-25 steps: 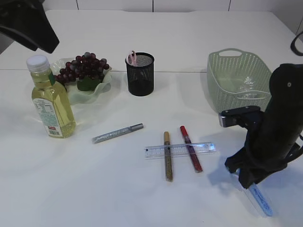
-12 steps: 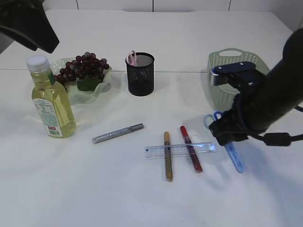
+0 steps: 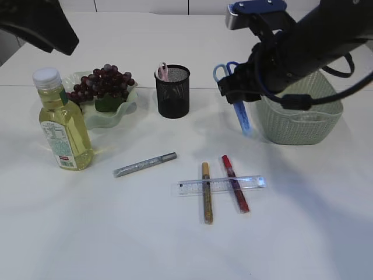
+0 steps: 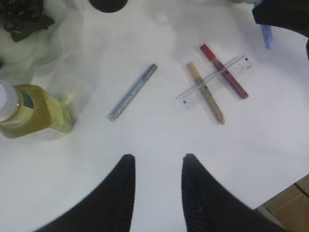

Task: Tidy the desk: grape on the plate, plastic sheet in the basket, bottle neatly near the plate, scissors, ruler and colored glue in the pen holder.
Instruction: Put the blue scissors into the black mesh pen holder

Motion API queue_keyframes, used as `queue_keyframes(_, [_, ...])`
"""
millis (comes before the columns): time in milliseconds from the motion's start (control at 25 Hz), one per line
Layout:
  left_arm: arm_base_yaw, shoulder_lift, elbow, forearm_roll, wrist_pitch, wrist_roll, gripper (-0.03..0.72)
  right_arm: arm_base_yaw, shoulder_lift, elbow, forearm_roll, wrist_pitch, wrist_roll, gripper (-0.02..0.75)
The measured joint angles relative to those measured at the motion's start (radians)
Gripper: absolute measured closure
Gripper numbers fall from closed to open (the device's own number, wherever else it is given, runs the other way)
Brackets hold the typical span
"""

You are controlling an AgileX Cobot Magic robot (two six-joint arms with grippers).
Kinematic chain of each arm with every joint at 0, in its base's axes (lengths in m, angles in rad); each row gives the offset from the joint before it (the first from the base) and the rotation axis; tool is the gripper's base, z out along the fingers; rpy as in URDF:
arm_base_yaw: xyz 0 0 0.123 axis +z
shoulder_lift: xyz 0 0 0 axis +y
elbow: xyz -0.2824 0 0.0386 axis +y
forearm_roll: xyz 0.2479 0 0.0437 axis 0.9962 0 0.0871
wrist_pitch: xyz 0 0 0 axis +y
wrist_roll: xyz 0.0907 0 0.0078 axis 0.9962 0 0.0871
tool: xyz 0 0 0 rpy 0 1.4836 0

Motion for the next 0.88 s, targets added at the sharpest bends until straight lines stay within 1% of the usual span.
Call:
queue_keyframes(200, [0.000,0.000,0.000,0.000,-0.040,0.000,0.446,0.000,0.089,-0.122,0.002,-0.062,-0.002,0.540])
queue_keyframes(320, [0.000,0.000,0.000,0.004,-0.065,0.000,0.445,0.002,0.140,-0.170,0.020,-0.139,-0.002,0.540])
queue_keyframes(440, [0.000,0.000,0.000,0.025,-0.091,0.000,0.446,0.011,0.191,-0.198,0.027,-0.257,-0.002,0.540])
queue_keyframes(680, [0.000,0.000,0.000,0.089,-0.113,0.000,0.446,0.043,0.266,-0.207,0.029,-0.563,-0.004,0.540])
queue_keyframes(800, [0.000,0.000,0.000,0.126,-0.129,0.000,0.446,0.048,0.304,-0.218,0.017,-0.665,-0.004,0.540])
queue_keyframes(880, [0.000,0.000,0.000,0.142,-0.146,0.000,0.446,0.048,0.336,-0.244,0.015,-0.704,-0.004,0.540])
